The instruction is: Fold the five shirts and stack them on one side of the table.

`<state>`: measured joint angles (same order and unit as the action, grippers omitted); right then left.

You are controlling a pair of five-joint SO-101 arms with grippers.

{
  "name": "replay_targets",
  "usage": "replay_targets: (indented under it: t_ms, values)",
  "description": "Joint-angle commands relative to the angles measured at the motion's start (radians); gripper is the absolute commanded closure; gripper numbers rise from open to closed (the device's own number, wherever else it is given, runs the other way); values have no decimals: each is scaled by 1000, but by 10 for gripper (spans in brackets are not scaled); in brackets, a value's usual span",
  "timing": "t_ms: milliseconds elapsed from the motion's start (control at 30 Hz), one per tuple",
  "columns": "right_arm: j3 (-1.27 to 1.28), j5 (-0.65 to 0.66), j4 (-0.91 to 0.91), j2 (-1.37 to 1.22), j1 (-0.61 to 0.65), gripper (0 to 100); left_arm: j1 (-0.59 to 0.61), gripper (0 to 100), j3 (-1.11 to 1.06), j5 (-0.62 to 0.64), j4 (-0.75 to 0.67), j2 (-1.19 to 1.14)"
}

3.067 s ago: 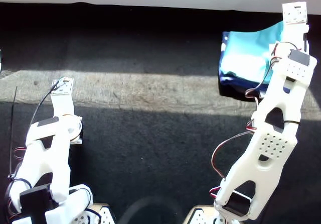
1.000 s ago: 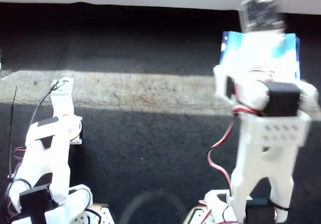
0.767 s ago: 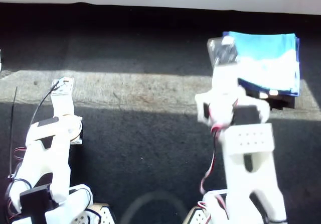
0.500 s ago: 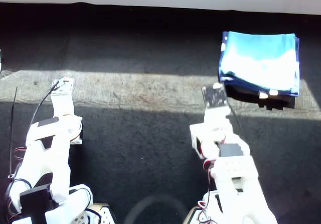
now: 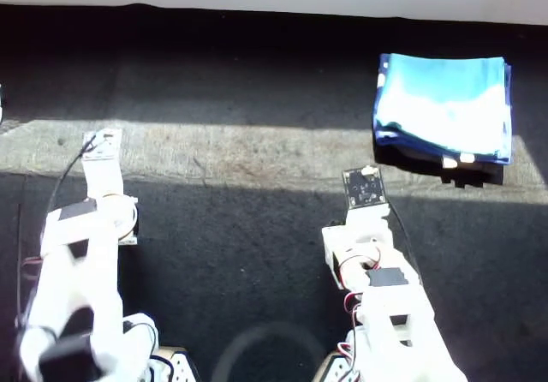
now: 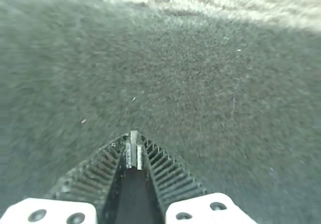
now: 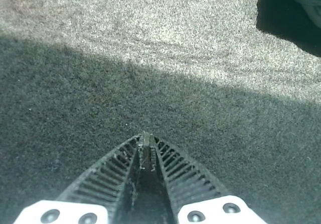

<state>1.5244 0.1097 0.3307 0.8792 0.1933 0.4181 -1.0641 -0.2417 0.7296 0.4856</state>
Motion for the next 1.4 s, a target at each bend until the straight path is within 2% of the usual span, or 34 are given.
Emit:
replay_targets:
  t_ms: [0, 133, 267, 467, 567, 700, 867, 1033, 1367]
  values:
    - [-2, -11, -16, 18, 4, 982, 41, 989, 10, -2, 66, 292]
    - [-2, -11, -16, 18, 4, 982, 150, 987, 51, -3, 69, 498]
    - [-2, -11, -16, 18, 4, 982, 268, 986, 163, -5, 63, 432]
    - [-2, -11, -16, 18, 5, 982, 394, 982, 516, -11, 84, 27]
    - [-2, -11, -18, 18, 5, 982, 409, 912, 773, -80, 173, -214]
    - [-1, -11, -18, 18, 5, 982, 414, 814, 1118, -94, 311, -513]
    - [-1, -11, -18, 18, 5, 982, 409, 805, 1527, -80, 439, -843]
    - [-1, -11, -18, 16, 5, 982, 410, 805, 1899, -29, 477, -1145]
    - [1, -11, -18, 16, 5, 982, 410, 805, 2453, -28, 474, -1638]
